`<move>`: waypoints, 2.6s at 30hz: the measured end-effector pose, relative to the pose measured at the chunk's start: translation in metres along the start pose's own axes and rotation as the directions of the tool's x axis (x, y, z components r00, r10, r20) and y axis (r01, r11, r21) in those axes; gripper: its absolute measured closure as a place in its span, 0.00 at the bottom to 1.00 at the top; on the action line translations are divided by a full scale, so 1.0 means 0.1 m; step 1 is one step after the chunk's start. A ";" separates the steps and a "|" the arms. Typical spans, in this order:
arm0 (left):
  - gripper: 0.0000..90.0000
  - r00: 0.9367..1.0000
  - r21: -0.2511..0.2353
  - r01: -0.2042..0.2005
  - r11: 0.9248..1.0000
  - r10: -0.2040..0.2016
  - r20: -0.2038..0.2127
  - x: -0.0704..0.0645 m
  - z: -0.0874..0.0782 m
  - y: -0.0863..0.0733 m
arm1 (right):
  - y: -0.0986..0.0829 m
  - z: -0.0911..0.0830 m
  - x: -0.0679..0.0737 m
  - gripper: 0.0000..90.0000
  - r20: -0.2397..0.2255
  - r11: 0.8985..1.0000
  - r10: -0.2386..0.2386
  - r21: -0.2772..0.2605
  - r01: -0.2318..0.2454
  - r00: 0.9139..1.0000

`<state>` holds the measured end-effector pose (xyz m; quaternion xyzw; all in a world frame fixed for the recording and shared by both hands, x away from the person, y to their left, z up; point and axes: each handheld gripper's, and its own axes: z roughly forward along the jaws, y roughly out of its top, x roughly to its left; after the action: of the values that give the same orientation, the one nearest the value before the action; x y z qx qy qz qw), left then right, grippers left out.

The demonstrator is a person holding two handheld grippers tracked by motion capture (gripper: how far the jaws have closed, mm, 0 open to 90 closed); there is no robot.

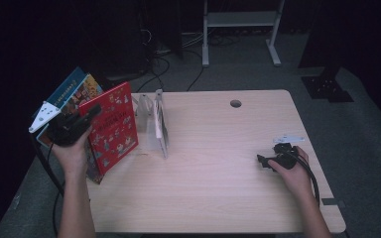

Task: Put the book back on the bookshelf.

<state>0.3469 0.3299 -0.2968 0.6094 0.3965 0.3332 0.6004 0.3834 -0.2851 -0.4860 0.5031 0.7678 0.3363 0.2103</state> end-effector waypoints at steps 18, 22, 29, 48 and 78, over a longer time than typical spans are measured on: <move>0.88 0.998 -0.056 0.033 0.998 -0.036 -0.052 0.22 0.44 -0.12 | 0.00 0.00 -0.01 0.10 -0.001 1.000 -0.003 0.000 0.003 1.000; 0.88 0.998 -0.055 0.029 0.998 -0.032 -0.058 0.26 0.55 -0.16 | 0.00 0.00 -0.02 0.10 -0.001 1.000 -0.003 0.000 0.003 1.000; 0.88 0.997 -0.061 0.031 0.998 -0.035 -0.069 0.30 0.64 -0.25 | 0.00 0.00 -0.02 0.10 -0.001 1.000 0.000 -0.001 0.000 1.000; 0.88 0.995 0.008 0.015 1.000 -0.014 -0.098 0.23 0.65 -0.38 | 0.00 0.00 -0.02 0.10 -0.001 1.000 -0.001 -0.001 0.001 1.000; 0.31 0.983 0.129 0.012 0.992 0.012 -0.182 0.12 0.43 -0.36 | 0.00 0.00 -0.02 0.10 -0.001 1.000 0.000 0.000 0.000 1.000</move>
<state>0.3873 0.3190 -0.3362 0.6139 0.4708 0.3611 0.5206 0.3845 -0.2872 -0.4860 0.5029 0.7680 0.3364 0.2101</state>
